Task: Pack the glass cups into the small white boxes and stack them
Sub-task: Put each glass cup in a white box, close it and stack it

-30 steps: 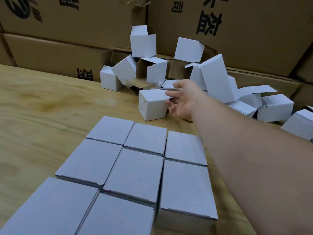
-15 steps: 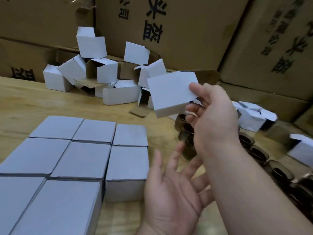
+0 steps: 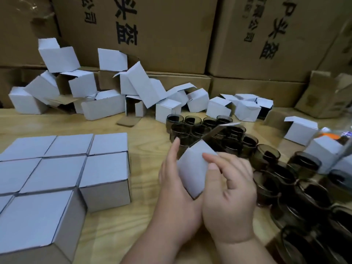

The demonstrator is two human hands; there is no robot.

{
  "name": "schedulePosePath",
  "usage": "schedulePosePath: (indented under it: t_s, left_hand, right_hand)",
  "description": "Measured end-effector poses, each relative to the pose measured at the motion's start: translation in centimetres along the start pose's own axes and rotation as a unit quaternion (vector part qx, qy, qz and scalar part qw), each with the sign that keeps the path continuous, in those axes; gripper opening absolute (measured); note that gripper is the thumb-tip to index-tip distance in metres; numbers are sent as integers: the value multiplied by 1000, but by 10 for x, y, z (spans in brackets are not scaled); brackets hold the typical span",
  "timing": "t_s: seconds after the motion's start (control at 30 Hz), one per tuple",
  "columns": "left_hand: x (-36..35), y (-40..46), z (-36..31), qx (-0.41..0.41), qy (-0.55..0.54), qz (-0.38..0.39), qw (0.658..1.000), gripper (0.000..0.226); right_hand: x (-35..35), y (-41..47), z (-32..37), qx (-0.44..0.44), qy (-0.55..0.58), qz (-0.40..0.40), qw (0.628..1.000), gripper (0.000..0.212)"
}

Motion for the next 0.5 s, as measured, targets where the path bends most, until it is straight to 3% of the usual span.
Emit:
schedulePosePath:
  t_s: [0.1, 0.2, 0.4, 0.5]
  left_hand:
    - [3, 3, -2, 14, -21, -10, 1000, 99]
    - [12, 4, 2, 12, 5, -70, 997, 93]
    - [14, 8, 7, 32, -8, -91, 995, 94]
    - [14, 7, 8, 33, -1, -98, 995, 92]
  right_hand:
    - [-10, -5, -3, 16, 56, 38, 998, 28]
    - [-14, -8, -8, -14, 80, 19, 997, 33]
    - [-36, -16, -37, -250, 159, 46, 954, 28]
    - [-40, -18, -48, -310, 175, 46, 934, 21]
Point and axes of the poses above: each hand's wrist, its own y-axis towards the middle knuckle, its own x-axis out of the back of the hand, z = x × y, the point moved 6 cm from there along y, towards the middle knuckle, and after that the axes turned 2 degrees about x, right-handed, at the moved point
